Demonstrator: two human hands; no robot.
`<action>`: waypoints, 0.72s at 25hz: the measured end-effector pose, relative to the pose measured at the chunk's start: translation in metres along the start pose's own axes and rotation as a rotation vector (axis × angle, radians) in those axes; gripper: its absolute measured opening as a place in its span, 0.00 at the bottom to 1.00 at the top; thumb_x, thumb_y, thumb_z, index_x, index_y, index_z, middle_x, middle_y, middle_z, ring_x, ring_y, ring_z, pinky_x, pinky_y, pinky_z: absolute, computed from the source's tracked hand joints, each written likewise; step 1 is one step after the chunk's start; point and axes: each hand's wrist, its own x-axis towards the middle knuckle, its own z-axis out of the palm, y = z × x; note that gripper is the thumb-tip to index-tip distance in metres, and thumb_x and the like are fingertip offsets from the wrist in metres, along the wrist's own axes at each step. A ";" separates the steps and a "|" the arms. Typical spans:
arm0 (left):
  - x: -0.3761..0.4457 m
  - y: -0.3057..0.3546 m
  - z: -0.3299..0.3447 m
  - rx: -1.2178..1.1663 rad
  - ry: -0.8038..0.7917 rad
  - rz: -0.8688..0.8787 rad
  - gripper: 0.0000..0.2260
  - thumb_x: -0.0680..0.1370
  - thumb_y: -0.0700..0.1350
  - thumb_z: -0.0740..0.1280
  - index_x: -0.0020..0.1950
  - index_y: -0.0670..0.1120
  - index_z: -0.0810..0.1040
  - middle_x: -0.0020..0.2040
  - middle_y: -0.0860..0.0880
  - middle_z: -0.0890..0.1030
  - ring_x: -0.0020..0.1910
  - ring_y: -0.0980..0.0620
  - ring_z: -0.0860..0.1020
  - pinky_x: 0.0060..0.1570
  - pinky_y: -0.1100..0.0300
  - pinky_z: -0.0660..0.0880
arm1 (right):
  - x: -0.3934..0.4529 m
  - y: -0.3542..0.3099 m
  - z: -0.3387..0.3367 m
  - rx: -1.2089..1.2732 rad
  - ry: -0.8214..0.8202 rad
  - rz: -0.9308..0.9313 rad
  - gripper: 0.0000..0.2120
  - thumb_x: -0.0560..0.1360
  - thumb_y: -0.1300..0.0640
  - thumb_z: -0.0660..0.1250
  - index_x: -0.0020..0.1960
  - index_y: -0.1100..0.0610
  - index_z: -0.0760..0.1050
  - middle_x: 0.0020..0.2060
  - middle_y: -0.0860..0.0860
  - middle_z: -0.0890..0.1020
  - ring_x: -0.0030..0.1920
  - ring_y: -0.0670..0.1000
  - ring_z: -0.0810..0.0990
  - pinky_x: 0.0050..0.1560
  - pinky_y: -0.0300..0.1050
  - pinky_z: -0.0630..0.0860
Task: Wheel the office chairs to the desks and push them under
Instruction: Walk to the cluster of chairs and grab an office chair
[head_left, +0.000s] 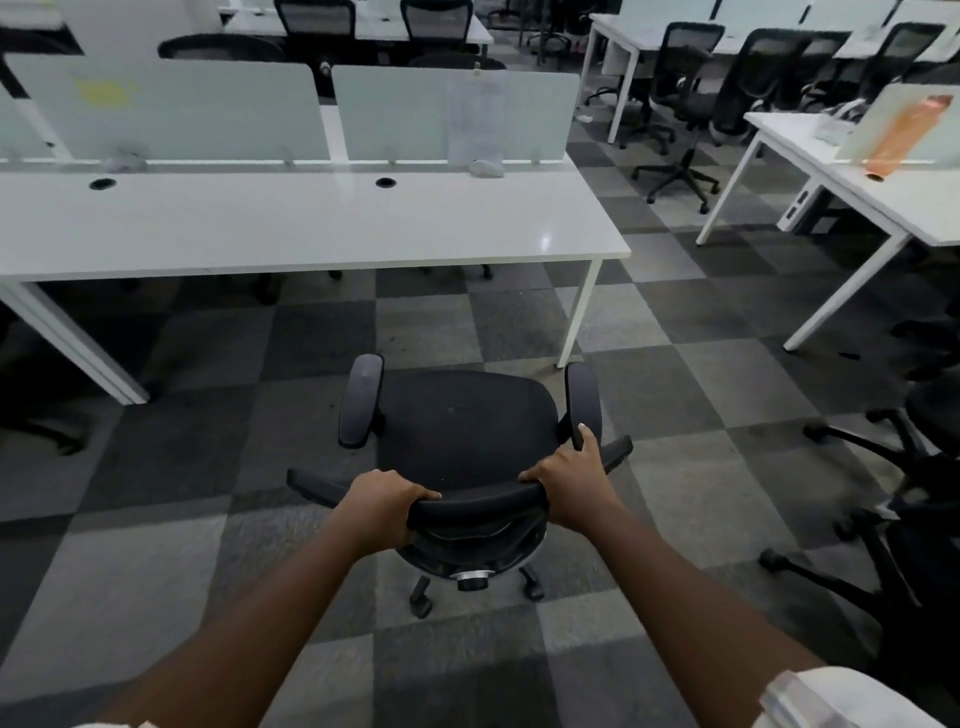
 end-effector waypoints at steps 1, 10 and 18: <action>-0.002 -0.008 0.001 -0.005 0.010 -0.027 0.25 0.73 0.54 0.70 0.69 0.68 0.74 0.51 0.59 0.85 0.49 0.56 0.81 0.41 0.63 0.67 | 0.011 -0.004 -0.005 -0.008 0.011 -0.020 0.21 0.74 0.52 0.70 0.66 0.37 0.78 0.51 0.42 0.84 0.60 0.52 0.77 0.75 0.66 0.47; -0.050 -0.165 -0.009 -0.054 -0.016 -0.294 0.28 0.67 0.61 0.66 0.65 0.80 0.67 0.47 0.64 0.84 0.45 0.58 0.82 0.37 0.61 0.68 | 0.127 -0.130 -0.061 0.002 0.116 -0.211 0.16 0.73 0.56 0.68 0.57 0.41 0.81 0.47 0.43 0.84 0.51 0.50 0.81 0.58 0.53 0.63; -0.095 -0.356 -0.034 0.046 -0.122 -0.316 0.23 0.72 0.58 0.69 0.64 0.76 0.72 0.57 0.67 0.82 0.54 0.60 0.80 0.42 0.64 0.66 | 0.215 -0.293 -0.100 0.095 0.190 -0.239 0.16 0.69 0.57 0.67 0.53 0.44 0.83 0.38 0.45 0.84 0.42 0.49 0.80 0.60 0.50 0.59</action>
